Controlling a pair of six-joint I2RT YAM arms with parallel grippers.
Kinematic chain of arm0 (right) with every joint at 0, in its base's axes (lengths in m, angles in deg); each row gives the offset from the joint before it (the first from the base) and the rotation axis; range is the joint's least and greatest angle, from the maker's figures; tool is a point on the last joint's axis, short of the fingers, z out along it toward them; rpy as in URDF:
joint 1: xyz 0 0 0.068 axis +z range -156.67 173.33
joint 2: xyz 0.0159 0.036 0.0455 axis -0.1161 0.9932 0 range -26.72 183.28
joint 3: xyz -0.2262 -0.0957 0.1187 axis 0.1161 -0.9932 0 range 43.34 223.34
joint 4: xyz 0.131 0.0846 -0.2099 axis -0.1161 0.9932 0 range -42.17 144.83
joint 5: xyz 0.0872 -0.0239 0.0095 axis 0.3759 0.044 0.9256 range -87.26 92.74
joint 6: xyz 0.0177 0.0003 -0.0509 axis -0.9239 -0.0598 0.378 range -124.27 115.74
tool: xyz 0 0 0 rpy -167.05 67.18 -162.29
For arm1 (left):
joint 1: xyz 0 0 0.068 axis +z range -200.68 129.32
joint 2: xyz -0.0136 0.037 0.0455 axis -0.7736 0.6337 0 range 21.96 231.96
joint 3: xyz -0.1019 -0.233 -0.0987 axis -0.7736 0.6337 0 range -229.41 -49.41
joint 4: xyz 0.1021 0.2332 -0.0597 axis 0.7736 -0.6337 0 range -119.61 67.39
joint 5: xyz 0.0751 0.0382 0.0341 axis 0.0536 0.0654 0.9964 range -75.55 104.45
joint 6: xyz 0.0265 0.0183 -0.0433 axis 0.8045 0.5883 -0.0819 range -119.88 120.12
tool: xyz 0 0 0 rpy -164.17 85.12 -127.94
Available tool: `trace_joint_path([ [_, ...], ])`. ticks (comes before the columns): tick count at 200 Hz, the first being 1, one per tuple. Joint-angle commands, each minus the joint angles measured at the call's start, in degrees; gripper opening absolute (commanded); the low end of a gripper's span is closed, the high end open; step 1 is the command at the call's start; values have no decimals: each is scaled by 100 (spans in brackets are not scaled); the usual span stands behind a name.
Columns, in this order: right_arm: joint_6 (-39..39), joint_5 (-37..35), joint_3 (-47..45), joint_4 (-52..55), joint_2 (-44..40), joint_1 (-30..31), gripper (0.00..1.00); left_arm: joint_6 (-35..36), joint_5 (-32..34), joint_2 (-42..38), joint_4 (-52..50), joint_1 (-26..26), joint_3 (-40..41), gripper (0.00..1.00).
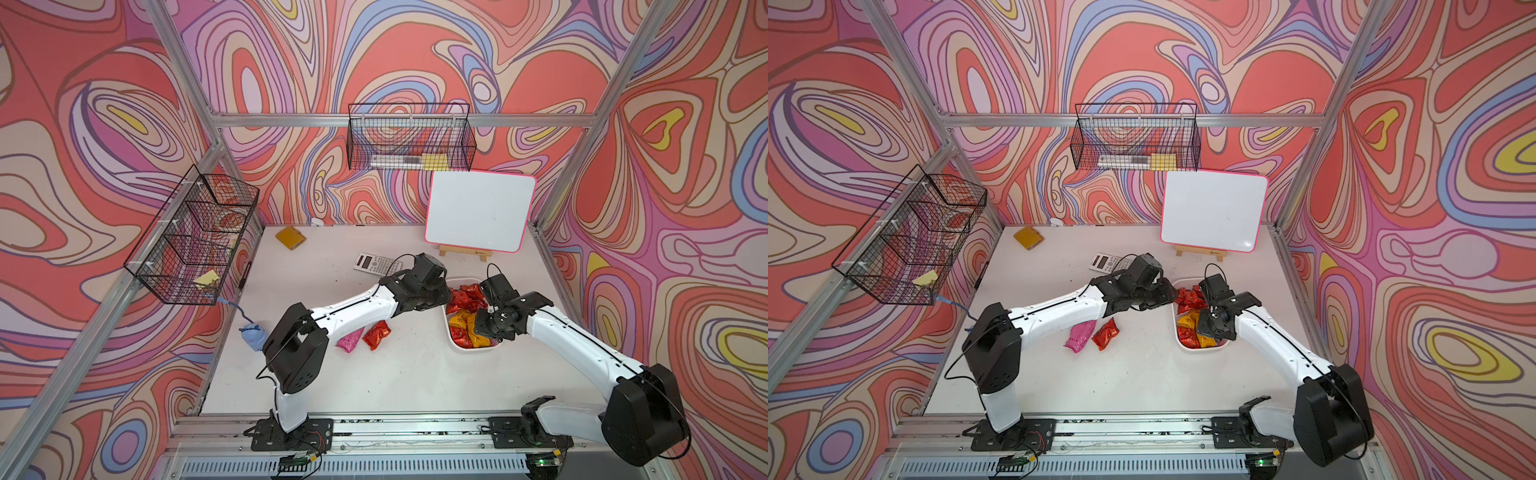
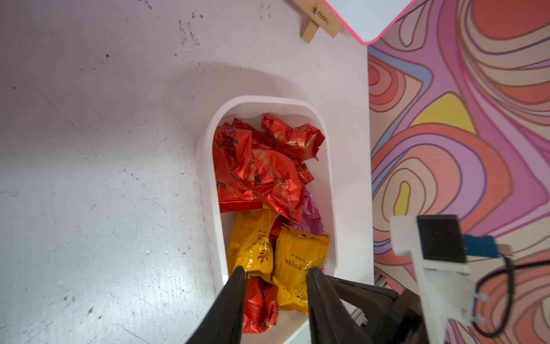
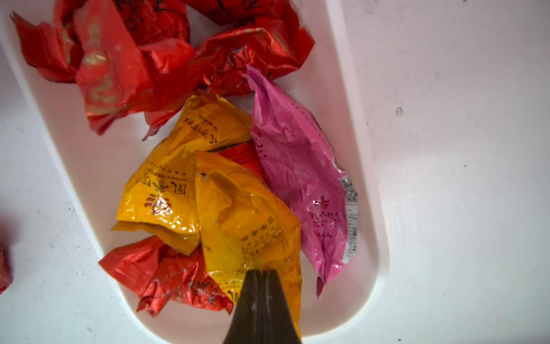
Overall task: Take the tea bags out of the storage box
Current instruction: Pick up the tea bag from the storage box, then place the tea bag at the center of the board.
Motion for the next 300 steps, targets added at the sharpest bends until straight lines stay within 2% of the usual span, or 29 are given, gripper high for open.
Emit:
trace_joint_path([
  [1, 88, -18, 232, 405, -170, -28, 0, -263, 166, -395, 401, 123, 474, 38],
  [47, 157, 41, 994, 1071, -364, -28, 0, -634, 247, -1181, 653, 385, 1469, 37],
  [70, 282, 345, 1354, 1535, -468, -28, 0, -712, 228, -1621, 603, 577, 2045, 36],
  [101, 233, 964, 1444, 1669, -610, -11, 0, -817, 574, -2381, 455, 823, 2931, 37],
  [120, 10, 1182, 1408, 1371, -510, 208, 0, -882, 712, -2733, 351, 956, 3283, 36],
  [137, -303, 1151, 1479, 1003, -257, 747, 0, -998, 808, -2983, 310, 1027, 3527, 36],
  [161, -778, 991, 1562, 298, 371, 1627, 0, -1068, 941, -3214, 202, 1060, 3695, 36],
  [186, -1226, 1057, 1506, -586, 1063, 2059, 0, -1120, 1002, -3363, 37, 1100, 3759, 36],
  [230, -1823, 1555, 1189, -2105, 1892, 2211, 0, -898, 971, -3630, -505, 1131, 3618, 36],
  [300, -1822, 1994, 1057, -2904, 2706, 2231, 0, -539, 567, -3620, -543, 1131, 3461, 37],
])
